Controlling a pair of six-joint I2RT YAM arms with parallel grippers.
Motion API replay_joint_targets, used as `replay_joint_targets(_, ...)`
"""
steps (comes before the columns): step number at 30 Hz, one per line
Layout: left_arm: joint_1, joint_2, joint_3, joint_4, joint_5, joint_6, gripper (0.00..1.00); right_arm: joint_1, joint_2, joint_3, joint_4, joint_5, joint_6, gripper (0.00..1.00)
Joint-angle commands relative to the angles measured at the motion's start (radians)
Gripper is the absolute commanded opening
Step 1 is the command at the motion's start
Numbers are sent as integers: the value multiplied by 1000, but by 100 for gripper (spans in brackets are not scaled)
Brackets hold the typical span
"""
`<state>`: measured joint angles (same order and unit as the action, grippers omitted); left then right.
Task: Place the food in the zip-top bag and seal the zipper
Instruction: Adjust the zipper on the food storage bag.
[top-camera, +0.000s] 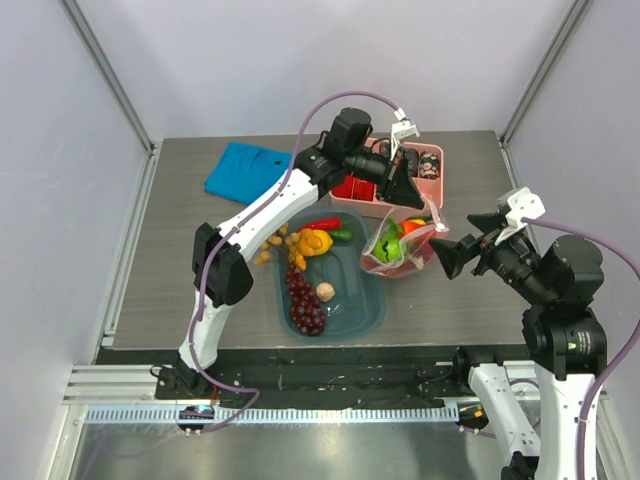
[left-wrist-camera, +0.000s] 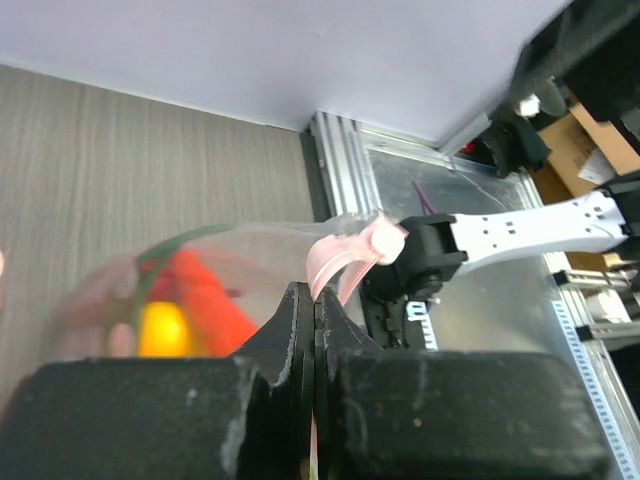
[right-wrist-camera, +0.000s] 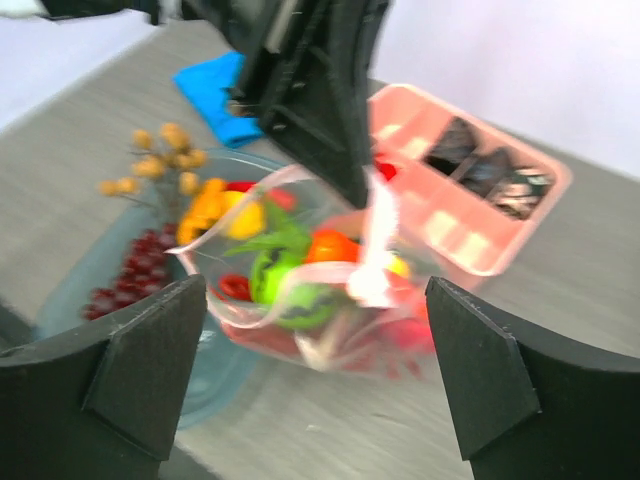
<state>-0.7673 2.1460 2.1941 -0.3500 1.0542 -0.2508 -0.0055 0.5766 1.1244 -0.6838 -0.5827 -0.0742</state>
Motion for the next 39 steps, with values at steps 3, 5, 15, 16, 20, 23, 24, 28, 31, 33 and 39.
replay_joint_targets(3,-12,-32,-10,98,127,-5,0,2,40,29,-89,141,-310,91)
replay_joint_targets(5,-10,-26,-8,91,125,-1,0,2,60,5,-103,150,-448,84)
replay_joint_targets(15,-4,-18,-13,86,141,-4,0,2,40,-81,-138,1,-897,75)
replay_joint_targets(16,-3,-18,-13,88,142,-4,0,2,36,-100,-137,-15,-907,75)
replay_joint_targets(20,-4,-21,-16,88,141,-13,0,2,35,-100,-178,-124,-903,75)
replay_joint_targets(23,-4,-26,-20,91,139,-16,0,2,43,-103,-186,-173,-882,77)
replay_joint_targets(24,-4,-25,-22,92,135,-24,0,2,43,-109,-178,-189,-856,79)
replay_joint_targets(28,-4,-28,-33,115,130,-48,0,2,42,-158,-105,-218,-765,80)
replay_joint_targets(31,-6,-28,-36,128,130,-65,0,2,43,-199,-25,-195,-737,76)
replay_joint_targets(33,-6,-26,-37,135,125,-76,0,2,48,-212,41,-184,-725,71)
replay_joint_targets(39,-9,-20,-40,167,122,-114,0,2,66,-238,142,-195,-702,61)
